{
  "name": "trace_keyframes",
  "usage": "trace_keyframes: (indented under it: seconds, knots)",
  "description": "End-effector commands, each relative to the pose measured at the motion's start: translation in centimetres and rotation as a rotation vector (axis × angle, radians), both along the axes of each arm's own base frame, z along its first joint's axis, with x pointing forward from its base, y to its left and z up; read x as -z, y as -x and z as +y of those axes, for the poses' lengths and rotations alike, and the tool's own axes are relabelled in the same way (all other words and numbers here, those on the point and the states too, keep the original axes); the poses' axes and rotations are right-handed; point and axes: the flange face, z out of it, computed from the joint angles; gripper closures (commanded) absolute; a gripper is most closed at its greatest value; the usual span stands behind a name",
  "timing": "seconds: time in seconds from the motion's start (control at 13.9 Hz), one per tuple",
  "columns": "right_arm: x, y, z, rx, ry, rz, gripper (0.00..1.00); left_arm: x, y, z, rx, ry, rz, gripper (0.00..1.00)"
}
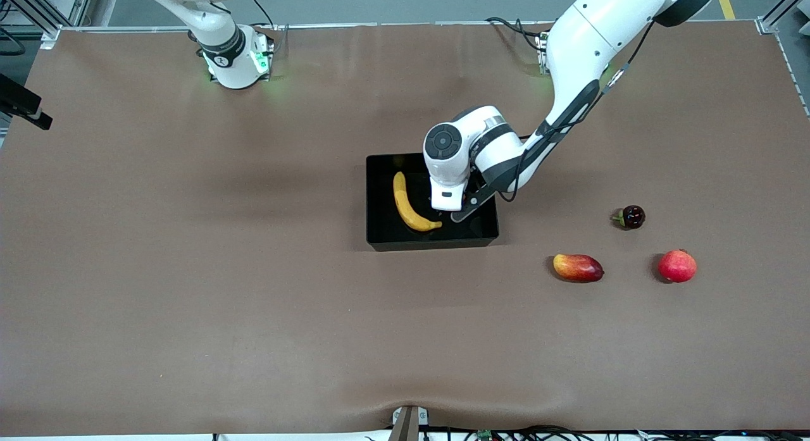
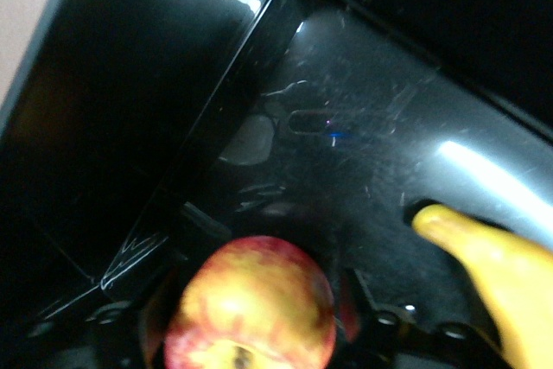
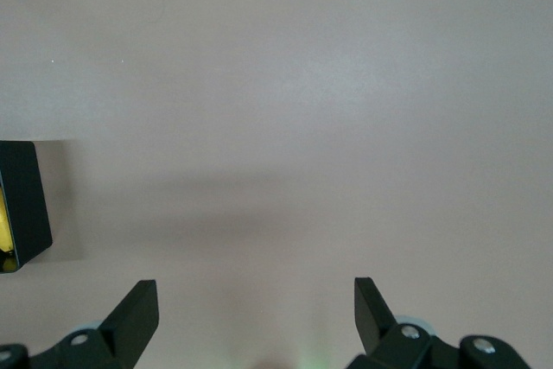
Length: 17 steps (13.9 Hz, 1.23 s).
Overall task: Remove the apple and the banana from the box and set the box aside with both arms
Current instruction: 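Grasp the apple with the left gripper and lift it out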
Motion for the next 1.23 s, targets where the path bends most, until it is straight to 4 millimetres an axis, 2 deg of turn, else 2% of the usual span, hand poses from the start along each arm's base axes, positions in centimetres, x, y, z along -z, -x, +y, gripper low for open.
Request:
trace_keyframes:
  seconds: [0.0,0.14,0.29,0.36,0.43,0.5,0.58,0.72,0.86,1.01,1.15]
  knots:
    - [-0.3,0.4,-0.3,0.001,0.006,-0.002,0.0,-5.5,-1.4,0.2,-0.019,-0.002,-0.092,1.0]
    - [-0.3,0.4,-0.3,0.001,0.006,-0.001,0.0,-11.2,-3.5,0.6,-0.047,-0.027,-0.119,1.0]
    - [-0.3,0.4,-0.3,0.001,0.006,-0.002,0.0,-17.2,-6.0,1.2,-0.029,-0.006,-0.066,1.0]
    - [-0.3,0.3,-0.3,0.001,0.006,0.001,0.0,-19.9,-7.6,2.9,-0.021,-0.006,-0.056,1.0]
    - [-0.2,0.3,-0.4,0.001,0.005,0.002,0.0,-21.7,-9.3,5.4,-0.021,-0.015,-0.055,1.0]
    - [-0.2,0.2,-0.4,-0.001,0.006,0.001,0.0,-23.3,-10.8,8.3,-0.013,-0.011,-0.069,1.0]
    - [-0.3,0.3,-0.4,0.001,0.006,-0.001,0.0,-24.1,-12.5,11.4,0.021,-0.009,-0.067,1.0]
    - [-0.3,0.3,-0.4,0.001,0.006,-0.001,0.0,-24.6,-15.6,18.7,0.076,0.006,-0.042,1.0]
    - [-0.2,0.3,-0.4,0.001,0.006,0.001,0.0,-23.6,-19.1,26.5,0.064,0.04,-0.056,1.0]
    - [-0.2,0.3,-0.4,0.001,0.005,0.002,0.0,-20.4,-21.4,32.1,0.073,0.074,-0.064,1.0]
    - [-0.3,0.3,-0.4,0.001,0.006,-0.001,0.0,-16.0,-23.5,38.2,0.088,0.121,-0.071,1.0]
